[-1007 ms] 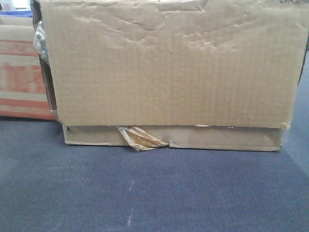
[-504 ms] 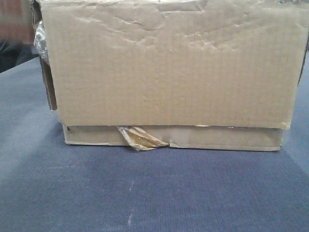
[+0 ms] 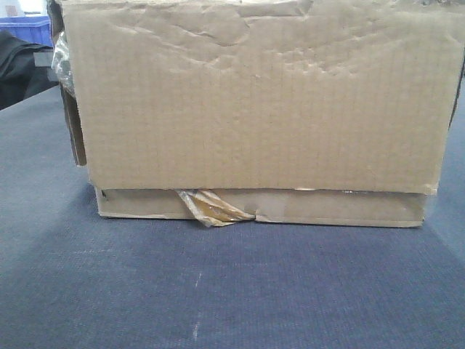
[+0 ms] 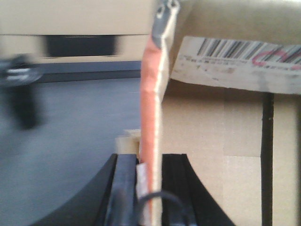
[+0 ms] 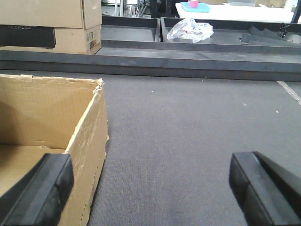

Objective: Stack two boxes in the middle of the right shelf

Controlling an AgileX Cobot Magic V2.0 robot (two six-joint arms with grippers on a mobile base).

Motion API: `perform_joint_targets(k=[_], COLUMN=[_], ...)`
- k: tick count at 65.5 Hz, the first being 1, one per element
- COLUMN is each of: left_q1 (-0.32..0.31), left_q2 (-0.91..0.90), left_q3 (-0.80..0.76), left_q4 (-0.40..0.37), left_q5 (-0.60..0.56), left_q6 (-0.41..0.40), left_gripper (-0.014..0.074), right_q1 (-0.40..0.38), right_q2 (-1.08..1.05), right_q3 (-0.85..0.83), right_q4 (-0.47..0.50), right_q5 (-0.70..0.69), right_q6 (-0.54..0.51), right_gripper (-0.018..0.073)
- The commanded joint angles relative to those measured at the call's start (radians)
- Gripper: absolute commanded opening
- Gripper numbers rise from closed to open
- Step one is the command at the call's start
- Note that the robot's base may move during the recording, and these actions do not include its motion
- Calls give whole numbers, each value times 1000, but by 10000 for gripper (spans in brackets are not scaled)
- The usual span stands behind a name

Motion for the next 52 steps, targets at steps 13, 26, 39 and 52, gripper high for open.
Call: perform_joint_targets(k=[13,26,39,52], left_q1=[-155,-162,-162,-162], left_q2=[146,267,339,346], left_q3=[-9,-9,-9,-9], left_q4=[10,12,14,14], left_q5=[-52,-30,-5,2], left_q6=[-89,-123,-123,-123], left_gripper=[-111,-111,-111,-107], right_q1=[1,1,10,10], right_q2=[1,1,1,1], right_q3=[-8,-8,-8,-8], right_q4=[1,3,2,2], right_q5=[-18,-16,-16,-16], right_q6=[-2,-2,-2,-2], right_gripper=[559,559,559,559])
